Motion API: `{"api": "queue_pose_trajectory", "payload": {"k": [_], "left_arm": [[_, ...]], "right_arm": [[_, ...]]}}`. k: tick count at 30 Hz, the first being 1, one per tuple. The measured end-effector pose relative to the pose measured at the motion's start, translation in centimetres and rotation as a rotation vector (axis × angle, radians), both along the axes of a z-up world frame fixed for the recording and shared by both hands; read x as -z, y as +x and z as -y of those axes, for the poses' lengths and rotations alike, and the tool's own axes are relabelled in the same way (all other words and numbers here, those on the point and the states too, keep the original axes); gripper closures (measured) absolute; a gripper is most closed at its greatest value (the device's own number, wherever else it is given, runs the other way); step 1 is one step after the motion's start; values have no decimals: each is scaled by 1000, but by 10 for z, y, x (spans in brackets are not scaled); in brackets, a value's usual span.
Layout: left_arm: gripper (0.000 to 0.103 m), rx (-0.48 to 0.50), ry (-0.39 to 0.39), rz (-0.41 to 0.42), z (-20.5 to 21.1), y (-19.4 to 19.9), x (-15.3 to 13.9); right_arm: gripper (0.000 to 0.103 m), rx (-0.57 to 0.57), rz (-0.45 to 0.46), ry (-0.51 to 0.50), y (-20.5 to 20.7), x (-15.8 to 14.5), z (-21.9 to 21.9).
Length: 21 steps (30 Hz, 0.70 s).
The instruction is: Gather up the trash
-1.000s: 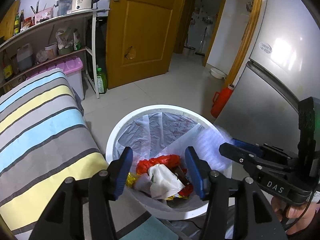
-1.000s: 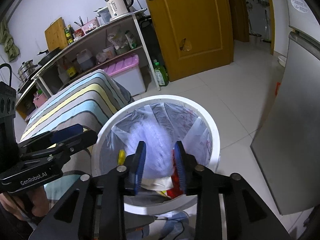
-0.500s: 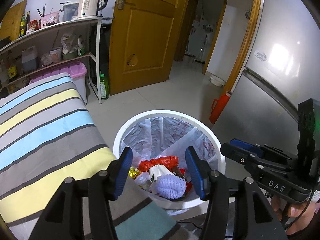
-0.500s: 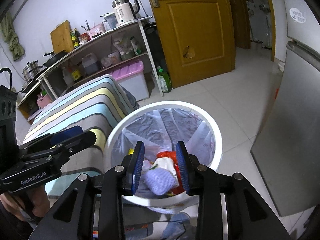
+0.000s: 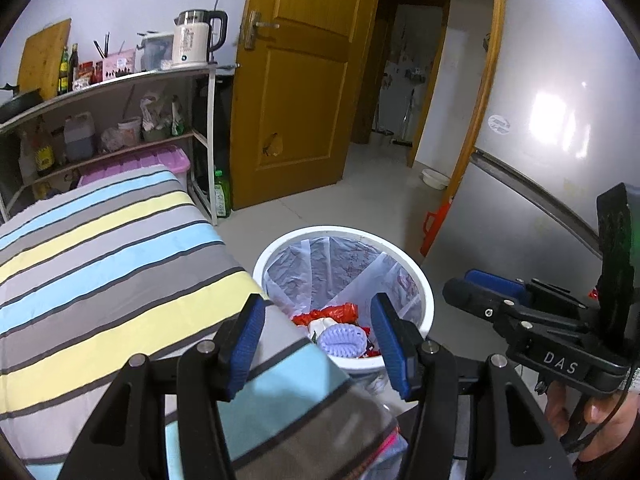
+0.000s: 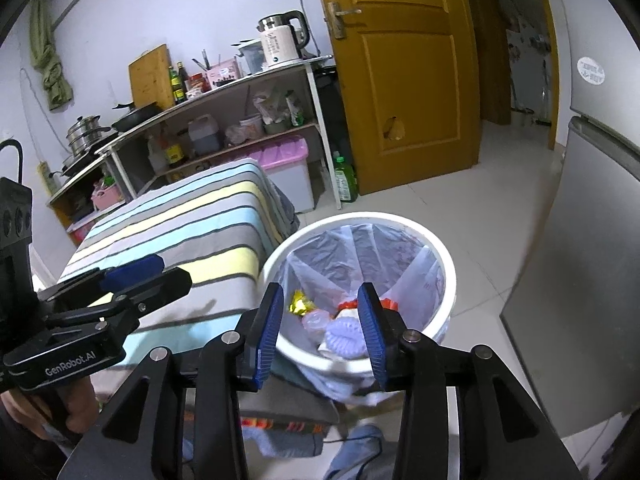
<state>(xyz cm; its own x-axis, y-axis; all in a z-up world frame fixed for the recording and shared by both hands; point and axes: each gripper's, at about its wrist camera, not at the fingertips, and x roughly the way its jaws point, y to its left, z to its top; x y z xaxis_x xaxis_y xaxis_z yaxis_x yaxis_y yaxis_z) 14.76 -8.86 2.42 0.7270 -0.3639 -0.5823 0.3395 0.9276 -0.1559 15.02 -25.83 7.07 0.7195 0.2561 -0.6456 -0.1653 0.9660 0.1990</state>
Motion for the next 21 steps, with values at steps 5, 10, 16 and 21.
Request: {"api": "queue_pose_trajectory", "payload": {"k": [5,10,16,21], "left_arm": [[45,-2,-12,14,-7,-20,-3],[44,-19,-15,30,-17,-41,-5],[44,-56,-4,57,-31,-70,-3],[43,-85,-9,56,-38,-87,1]], "right_arm": [[62,-20,16,-13,-24,-5,-9],[61,-37,52,-30,-45,-11,-18],[60,-53,95,-52,-70,-13,-30],[59,-60,95,-56,-81,-9,-34]]}}
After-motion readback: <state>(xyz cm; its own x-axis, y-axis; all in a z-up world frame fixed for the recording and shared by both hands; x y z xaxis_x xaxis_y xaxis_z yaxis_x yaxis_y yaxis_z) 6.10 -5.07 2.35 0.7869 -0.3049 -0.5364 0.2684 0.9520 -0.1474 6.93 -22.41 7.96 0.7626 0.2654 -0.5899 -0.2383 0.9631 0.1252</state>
